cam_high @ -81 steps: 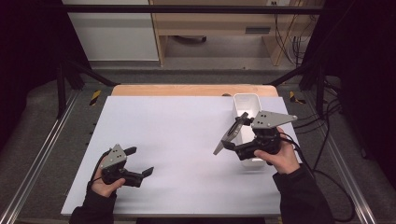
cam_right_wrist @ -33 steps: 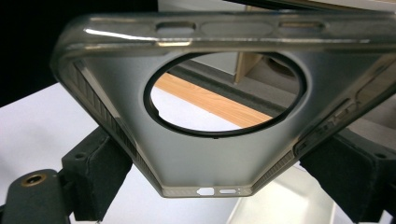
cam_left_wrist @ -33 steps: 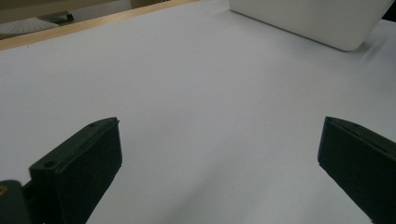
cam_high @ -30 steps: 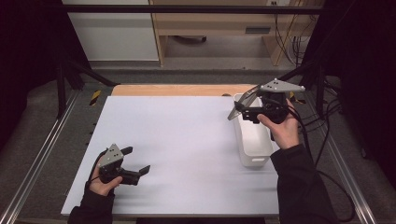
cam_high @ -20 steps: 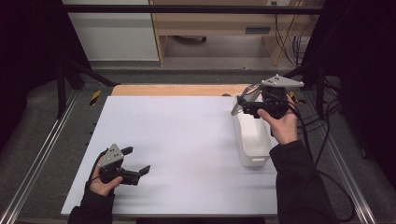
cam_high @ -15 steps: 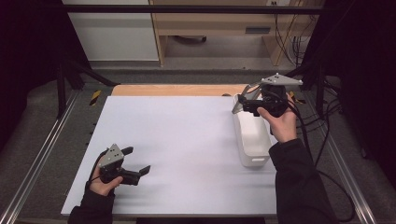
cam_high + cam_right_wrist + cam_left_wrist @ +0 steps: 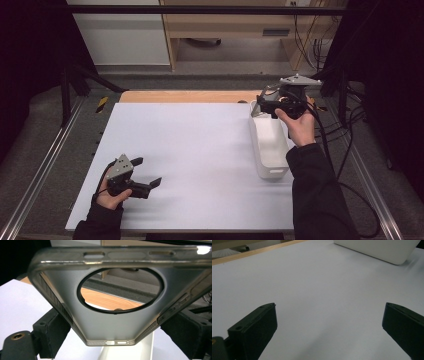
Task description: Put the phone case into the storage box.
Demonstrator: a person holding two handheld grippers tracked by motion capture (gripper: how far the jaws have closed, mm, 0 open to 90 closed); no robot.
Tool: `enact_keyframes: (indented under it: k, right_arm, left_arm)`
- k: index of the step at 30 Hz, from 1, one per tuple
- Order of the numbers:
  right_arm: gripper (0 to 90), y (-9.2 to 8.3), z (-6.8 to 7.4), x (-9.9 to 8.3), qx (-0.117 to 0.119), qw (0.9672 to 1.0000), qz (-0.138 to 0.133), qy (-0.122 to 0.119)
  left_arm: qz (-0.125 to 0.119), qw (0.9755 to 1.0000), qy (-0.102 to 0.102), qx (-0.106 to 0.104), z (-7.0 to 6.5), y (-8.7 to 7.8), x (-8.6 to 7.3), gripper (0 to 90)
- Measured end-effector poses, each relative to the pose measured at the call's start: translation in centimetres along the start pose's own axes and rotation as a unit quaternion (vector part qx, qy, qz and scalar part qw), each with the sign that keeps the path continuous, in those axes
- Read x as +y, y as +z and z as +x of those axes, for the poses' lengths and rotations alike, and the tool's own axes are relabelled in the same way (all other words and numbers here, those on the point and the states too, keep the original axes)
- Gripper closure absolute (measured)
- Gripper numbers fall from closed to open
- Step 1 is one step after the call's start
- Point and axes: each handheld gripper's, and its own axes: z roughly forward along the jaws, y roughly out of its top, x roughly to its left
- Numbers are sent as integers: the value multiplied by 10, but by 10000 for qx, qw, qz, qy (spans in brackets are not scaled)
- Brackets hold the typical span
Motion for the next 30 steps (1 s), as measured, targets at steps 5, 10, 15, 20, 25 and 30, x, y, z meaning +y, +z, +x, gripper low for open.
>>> enact_keyframes:
  k: [5,10,15,20,25,30]
  right_arm:
    - [116,7,-5,2,-103,9999,55,84]
    - [116,16,-8,2,-244,9995,128,126]
    - [116,25,-12,1,-365,9990,207,179]
    - [116,34,-15,0,-459,9982,266,266]
    - [115,44,-17,-1,-519,9976,349,295]
    - [115,53,-19,-4,-575,9970,381,365]
  left_arm:
    - [13,10000,3,-7,0,1,0,0]
    - [18,10000,1,-19,0,1,-1,0]
    - [40,10000,13,-33,0,2,-1,0]
    - [52,10000,21,-48,0,3,-1,0]
    - [46,10000,26,-54,0,3,-1,0]
    - [65,10000,29,-60,0,4,-2,0]
